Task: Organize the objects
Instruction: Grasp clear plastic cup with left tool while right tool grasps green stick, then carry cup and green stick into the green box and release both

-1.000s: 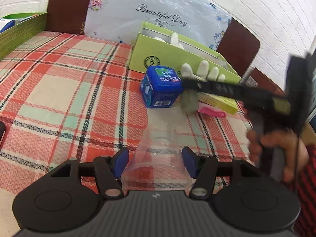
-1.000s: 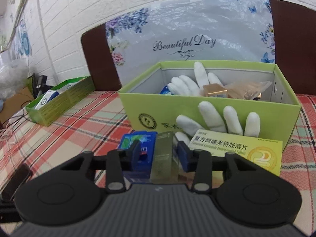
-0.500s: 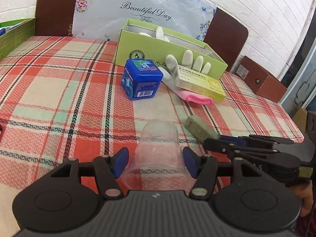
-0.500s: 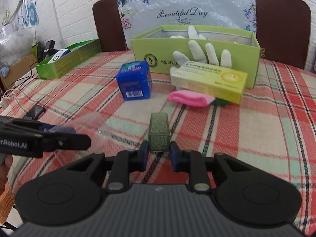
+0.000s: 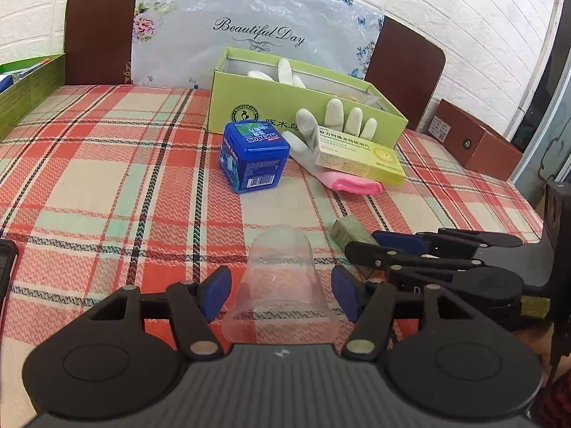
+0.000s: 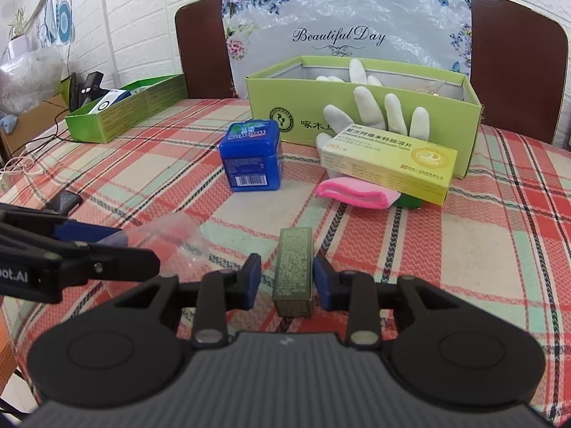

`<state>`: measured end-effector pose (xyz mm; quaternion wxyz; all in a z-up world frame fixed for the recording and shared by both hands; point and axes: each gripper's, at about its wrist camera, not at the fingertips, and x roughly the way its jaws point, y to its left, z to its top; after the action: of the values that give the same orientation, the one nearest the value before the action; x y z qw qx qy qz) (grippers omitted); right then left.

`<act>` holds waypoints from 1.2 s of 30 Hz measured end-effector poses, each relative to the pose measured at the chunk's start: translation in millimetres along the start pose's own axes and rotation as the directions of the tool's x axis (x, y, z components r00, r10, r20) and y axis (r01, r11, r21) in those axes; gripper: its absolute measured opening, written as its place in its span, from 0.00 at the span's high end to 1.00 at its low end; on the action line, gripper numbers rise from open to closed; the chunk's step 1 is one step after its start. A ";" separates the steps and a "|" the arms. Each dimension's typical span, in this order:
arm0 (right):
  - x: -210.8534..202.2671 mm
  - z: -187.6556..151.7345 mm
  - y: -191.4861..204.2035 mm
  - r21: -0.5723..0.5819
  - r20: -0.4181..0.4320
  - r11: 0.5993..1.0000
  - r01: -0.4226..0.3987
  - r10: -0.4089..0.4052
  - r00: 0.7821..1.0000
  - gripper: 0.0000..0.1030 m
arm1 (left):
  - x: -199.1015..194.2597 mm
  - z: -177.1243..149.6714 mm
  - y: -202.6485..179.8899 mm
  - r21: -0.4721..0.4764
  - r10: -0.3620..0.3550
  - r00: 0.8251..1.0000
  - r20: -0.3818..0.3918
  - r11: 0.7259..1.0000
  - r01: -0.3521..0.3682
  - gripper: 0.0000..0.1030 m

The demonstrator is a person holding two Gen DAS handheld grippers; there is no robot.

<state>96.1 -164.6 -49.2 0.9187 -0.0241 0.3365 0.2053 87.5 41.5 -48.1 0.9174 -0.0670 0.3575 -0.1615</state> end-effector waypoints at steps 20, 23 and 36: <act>-35.9 25.1 -4.4 -0.005 0.114 1.000 0.006 -0.006 0.993 0.79 | -24.8 54.3 -20.0 0.066 -0.078 0.989 0.127 0.995 0.070 0.49; -47.0 41.1 -8.3 -0.016 0.168 0.999 0.028 -0.025 0.986 0.79 | -29.3 79.5 -24.6 0.073 -0.101 0.980 0.173 0.993 0.089 0.49; -43.2 106.2 -54.7 0.028 0.289 0.987 0.159 -0.161 0.944 0.78 | 26.3 183.3 -28.0 0.062 -0.051 0.964 0.262 0.997 0.036 0.49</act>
<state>152.5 -210.8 54.8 0.9719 -0.0187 0.1952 0.1305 222.9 7.5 76.7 0.9545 -0.0696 0.2261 -0.1814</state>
